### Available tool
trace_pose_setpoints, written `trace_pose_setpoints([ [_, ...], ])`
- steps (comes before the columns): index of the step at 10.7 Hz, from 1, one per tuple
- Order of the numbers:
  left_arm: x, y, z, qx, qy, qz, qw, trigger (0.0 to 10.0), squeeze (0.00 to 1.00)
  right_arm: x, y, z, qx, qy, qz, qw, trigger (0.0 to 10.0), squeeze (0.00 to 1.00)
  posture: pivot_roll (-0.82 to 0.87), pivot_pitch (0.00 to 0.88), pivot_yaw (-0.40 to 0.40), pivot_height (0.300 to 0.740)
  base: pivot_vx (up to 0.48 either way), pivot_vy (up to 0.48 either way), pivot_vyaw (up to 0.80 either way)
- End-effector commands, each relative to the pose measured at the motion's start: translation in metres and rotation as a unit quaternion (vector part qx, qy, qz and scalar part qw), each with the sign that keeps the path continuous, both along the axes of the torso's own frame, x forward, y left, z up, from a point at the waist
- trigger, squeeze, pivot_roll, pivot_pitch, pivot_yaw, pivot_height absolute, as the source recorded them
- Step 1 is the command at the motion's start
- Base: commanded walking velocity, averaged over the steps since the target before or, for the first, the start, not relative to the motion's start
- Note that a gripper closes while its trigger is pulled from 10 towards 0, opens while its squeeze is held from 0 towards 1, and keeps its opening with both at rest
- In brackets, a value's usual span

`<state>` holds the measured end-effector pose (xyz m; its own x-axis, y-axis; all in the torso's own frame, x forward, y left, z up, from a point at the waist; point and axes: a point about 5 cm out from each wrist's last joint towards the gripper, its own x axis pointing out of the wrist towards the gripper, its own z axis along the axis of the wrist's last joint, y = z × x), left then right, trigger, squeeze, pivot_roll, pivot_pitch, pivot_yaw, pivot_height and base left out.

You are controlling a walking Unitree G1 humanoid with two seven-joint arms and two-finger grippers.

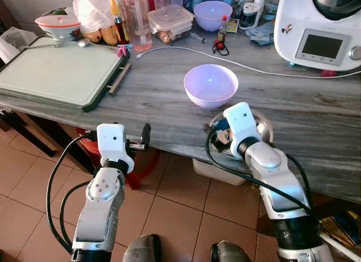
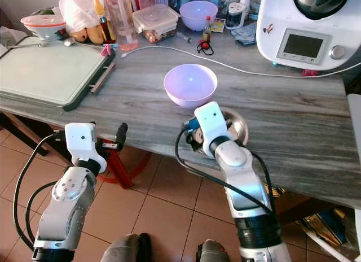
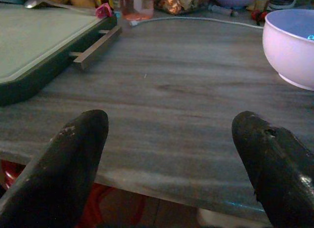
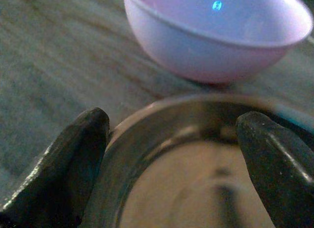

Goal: Setting the table

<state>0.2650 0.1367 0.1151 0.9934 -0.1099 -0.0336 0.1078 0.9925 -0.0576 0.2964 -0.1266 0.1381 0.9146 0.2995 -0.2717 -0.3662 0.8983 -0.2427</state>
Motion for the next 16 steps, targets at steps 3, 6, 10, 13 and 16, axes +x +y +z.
trace_pose_setpoints([
  [3, -0.002, 0.002, -0.002, -0.001, 0.006, 0.000, 1.000, 10.0, 0.00, -0.002, -0.003, -0.012, 0.009, 0.033, -0.015, 0.999, 10.0, 1.00, -0.01, 0.139, 0.065, 0.740, 0.000, 0.000, 0.00],
  [6, -0.001, 0.003, -0.001, 0.004, 0.006, 0.003, 1.000, 10.0, 0.00, 0.004, 0.001, -0.012, 0.036, 0.039, -0.021, 0.998, 10.0, 1.00, 0.00, 0.135, 0.069, 0.740, 0.000, 0.000, 0.00],
  [10, 0.001, 0.004, -0.001, 0.014, 0.004, 0.005, 1.000, 10.0, 0.00, 0.000, 0.010, -0.008, 0.103, 0.073, -0.025, 0.992, 10.0, 1.00, -0.01, 0.132, 0.070, 0.740, 0.000, 0.000, 0.00],
  [13, 0.003, 0.003, -0.001, 0.013, 0.004, 0.006, 1.000, 10.0, 0.00, 0.000, 0.020, -0.002, 0.151, 0.092, -0.012, 0.984, 10.0, 1.00, -0.01, 0.130, 0.068, 0.740, 0.000, 0.000, 0.00],
  [16, 0.003, 0.003, -0.001, 0.012, 0.003, 0.011, 1.000, 10.0, 0.00, -0.001, 0.022, 0.005, 0.162, 0.081, 0.001, 0.983, 10.0, 1.00, -0.01, 0.129, 0.063, 0.740, 0.000, 0.000, 0.00],
])
